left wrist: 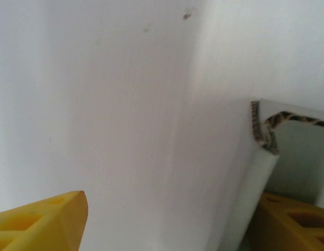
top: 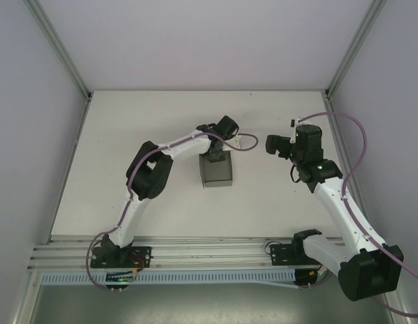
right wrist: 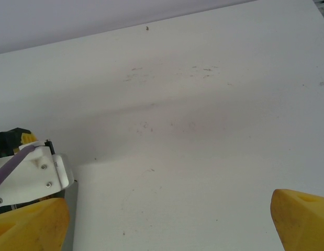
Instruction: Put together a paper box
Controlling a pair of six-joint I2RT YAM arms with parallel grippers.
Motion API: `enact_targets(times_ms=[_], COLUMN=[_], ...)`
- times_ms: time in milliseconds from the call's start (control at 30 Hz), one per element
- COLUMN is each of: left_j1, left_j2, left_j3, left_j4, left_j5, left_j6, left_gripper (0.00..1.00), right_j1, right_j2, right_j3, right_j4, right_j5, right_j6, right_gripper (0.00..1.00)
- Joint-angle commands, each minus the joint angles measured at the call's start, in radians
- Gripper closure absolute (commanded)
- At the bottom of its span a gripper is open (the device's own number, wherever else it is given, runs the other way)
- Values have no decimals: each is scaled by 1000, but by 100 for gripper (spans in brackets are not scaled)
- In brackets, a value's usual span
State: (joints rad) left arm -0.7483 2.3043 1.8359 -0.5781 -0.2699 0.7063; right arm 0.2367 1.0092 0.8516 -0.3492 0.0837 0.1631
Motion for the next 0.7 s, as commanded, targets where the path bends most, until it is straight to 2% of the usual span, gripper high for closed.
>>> enact_targets(times_ms=[0,67,267,367,500,567,667], left_j1=[-5,-5,-1,16,113,163,224], left_j2=[-83,-118,-199,-239,-280,-295,-321], left_j3=[32,36,55,65,124,123,81], left_j4=[-30,-35,-29,-10,-12,-6,-10], left_j5=[52,86,148,163,210,182,139], left_j6=[30,35,42,17,-149,-225,-335], left_gripper=[11,2,2,2,1,1,1], right_j1=[-9,-9,-12,-14,1,32,110], right_j2=[4,6,25,62,191,273,417], right_j3=[0,3,16,29,91,142,232], right_j4=[-27,-25,-29,-36,-45,-54,-79], right_j5=[-30,-43,-70,-135,-305,-334,-339], right_j6=[-13,-21,-34,-72,-163,-243,-442], right_gripper=[1,1,1,1,1,1,1])
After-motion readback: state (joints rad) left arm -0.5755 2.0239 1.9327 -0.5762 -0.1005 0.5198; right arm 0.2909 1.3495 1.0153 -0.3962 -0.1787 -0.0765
